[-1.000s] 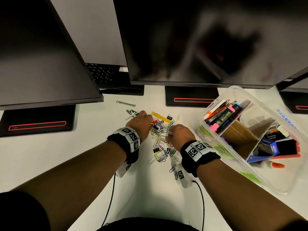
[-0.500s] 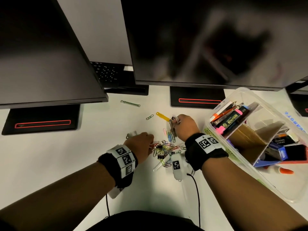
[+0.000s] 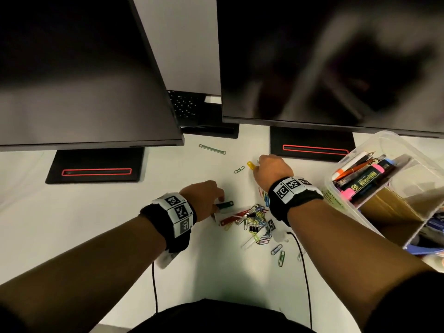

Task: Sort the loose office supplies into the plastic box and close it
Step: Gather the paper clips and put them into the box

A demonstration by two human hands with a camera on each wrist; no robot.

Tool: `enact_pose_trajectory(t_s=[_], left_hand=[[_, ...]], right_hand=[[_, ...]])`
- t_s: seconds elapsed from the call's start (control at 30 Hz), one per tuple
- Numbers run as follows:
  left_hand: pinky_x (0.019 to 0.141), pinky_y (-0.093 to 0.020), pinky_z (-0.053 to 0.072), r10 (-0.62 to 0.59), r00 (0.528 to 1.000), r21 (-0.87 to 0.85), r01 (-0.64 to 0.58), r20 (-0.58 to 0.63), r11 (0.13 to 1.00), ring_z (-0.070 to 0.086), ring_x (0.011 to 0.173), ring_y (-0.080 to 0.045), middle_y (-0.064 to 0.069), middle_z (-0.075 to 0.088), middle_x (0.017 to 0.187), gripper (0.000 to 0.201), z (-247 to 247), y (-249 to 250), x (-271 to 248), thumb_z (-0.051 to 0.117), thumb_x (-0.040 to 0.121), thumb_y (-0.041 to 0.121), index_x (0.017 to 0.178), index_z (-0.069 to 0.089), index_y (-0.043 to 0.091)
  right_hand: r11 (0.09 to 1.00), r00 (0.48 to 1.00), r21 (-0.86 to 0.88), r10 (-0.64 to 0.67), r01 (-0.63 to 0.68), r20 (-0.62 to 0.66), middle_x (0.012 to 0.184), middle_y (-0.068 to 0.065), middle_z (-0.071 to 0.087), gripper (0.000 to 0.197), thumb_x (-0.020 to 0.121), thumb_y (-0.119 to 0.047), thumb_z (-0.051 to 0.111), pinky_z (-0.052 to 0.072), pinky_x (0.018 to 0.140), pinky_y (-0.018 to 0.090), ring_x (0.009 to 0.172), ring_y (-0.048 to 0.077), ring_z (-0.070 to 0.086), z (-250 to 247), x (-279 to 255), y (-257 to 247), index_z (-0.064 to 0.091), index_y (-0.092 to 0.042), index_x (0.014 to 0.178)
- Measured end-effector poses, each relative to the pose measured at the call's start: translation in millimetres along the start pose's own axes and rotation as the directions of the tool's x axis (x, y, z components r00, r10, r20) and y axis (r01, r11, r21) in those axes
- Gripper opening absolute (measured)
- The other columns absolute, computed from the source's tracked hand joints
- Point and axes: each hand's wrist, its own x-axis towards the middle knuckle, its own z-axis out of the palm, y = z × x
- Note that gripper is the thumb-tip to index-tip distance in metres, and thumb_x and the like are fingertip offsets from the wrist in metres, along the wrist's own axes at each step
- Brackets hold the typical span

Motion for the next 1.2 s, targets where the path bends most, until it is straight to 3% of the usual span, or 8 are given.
enact_pose_trajectory(t_s=[0.07, 0.2, 0.47, 0.73, 0.9, 0.97, 1.07, 1.2], left_hand=[[0.096, -0.034, 0.045, -0.018, 0.999, -0.025, 0.017, -0.041, 1.000, 0.054, 0.112, -0.024, -0.003, 0.050, 0.125, 0.031, 2.4, 2.6, 2.1, 0.056, 0.091, 0.028, 0.121, 0.052, 0.022], [0.089, -0.033, 0.048, -0.106, 0.983, -0.136, 0.086, -0.151, 0.987, 0.057, 0.105, -0.022, -0.002, 0.053, 0.121, 0.039, -0.1, 1.4, 2.2, 0.064, 0.085, 0.032, 0.118, 0.048, 0.020], [0.083, -0.027, 0.043, -0.111, 0.994, -0.037, 0.111, -0.006, 0.993, 0.056, 0.105, -0.023, -0.006, 0.052, 0.116, 0.038, 12.8, 0.9, -0.4, 0.070, 0.077, 0.042, 0.104, 0.060, 0.017], [0.085, -0.031, 0.043, -0.043, 0.999, -0.008, 0.043, -0.027, 0.999, 0.057, 0.104, -0.026, -0.008, 0.060, 0.113, 0.029, 15.3, 8.9, -10.2, 0.058, 0.088, 0.038, 0.105, 0.055, 0.014], [0.068, -0.025, 0.037, -0.083, 0.988, -0.264, 0.046, -0.130, 0.963, 0.050, 0.081, -0.019, 0.003, 0.053, 0.077, 0.020, 5.9, 7.8, -16.2, 0.059, 0.089, 0.035, 0.086, 0.045, 0.021], [0.062, -0.022, 0.039, -0.086, 0.980, -0.347, 0.019, -0.179, 0.938, 0.051, 0.080, -0.017, 0.002, 0.057, 0.083, 0.014, -3.9, 12.9, -20.9, 0.061, 0.089, 0.032, 0.091, 0.052, 0.022], [0.072, -0.023, 0.042, -0.078, 0.973, -0.393, -0.015, -0.219, 0.920, 0.054, 0.085, -0.016, 0.002, 0.060, 0.089, 0.021, -18.6, 22.5, -27.5, 0.057, 0.091, 0.029, 0.109, 0.059, 0.018], [0.076, -0.022, 0.038, -0.057, 0.966, -0.481, -0.075, -0.254, 0.873, 0.055, 0.091, -0.018, -0.005, 0.066, 0.098, 0.021, -35.8, 39.5, -40.6, 0.054, 0.094, 0.022, 0.112, 0.060, 0.014]], right_hand=[[0.998, 0.999, 0.064, 0.023, -0.021, -0.022, 0.115, 0.015, 0.058, 0.035, 0.088, -0.031, 0.056, 0.049, 0.084, 0.038, 0.106, 0.032, 0.057, 3.5, -1.5, 1.1, 0.051, -0.006, 0.113], [0.982, 0.996, 0.165, 0.091, -0.090, -0.001, 0.116, 0.017, 0.061, 0.031, 0.089, -0.011, 0.056, 0.048, 0.087, 0.038, 0.106, 0.034, 0.059, 4.2, -3.6, 3.1, 0.045, -0.006, 0.118], [1.000, 0.973, -0.015, -0.007, 0.010, 0.231, 0.126, 0.013, 0.057, 0.031, 0.089, -0.015, 0.052, 0.045, 0.094, 0.036, 0.116, 0.030, 0.054, 18.5, -39.6, 4.5, 0.053, -0.006, 0.118], [0.998, 0.970, 0.037, 0.032, -0.042, 0.240, 0.128, 0.015, 0.054, 0.031, 0.089, -0.014, 0.049, 0.046, 0.097, 0.035, 0.118, 0.030, 0.053, 16.6, -72.8, 22.1, 0.053, -0.004, 0.118], [0.961, 0.989, 0.266, 0.045, -0.082, 0.142, 0.122, 0.018, 0.059, 0.028, 0.089, -0.008, 0.050, 0.042, 0.084, 0.027, 0.112, 0.031, 0.055, -3.0, -91.4, 22.3, 0.050, -0.004, 0.117], [0.932, 0.988, 0.349, 0.053, -0.100, 0.142, 0.120, 0.017, 0.060, 0.031, 0.086, -0.005, 0.053, 0.042, 0.081, 0.026, 0.110, 0.031, 0.057, -15.3, -97.0, 20.0, 0.051, -0.006, 0.117], [0.879, 0.989, 0.462, 0.059, -0.117, 0.137, 0.109, 0.017, 0.064, 0.031, 0.085, -0.003, 0.051, 0.044, 0.073, 0.028, 0.095, 0.029, 0.058, -32.2, -100.2, 16.1, 0.052, -0.004, 0.117], [0.796, 0.991, 0.592, 0.066, -0.125, 0.119, 0.068, 0.002, 0.055, 0.011, 0.091, -0.010, 0.044, 0.038, 0.048, 0.024, 0.059, 0.019, 0.050, -54.4, -109.3, 18.1, 0.053, -0.009, 0.097]])
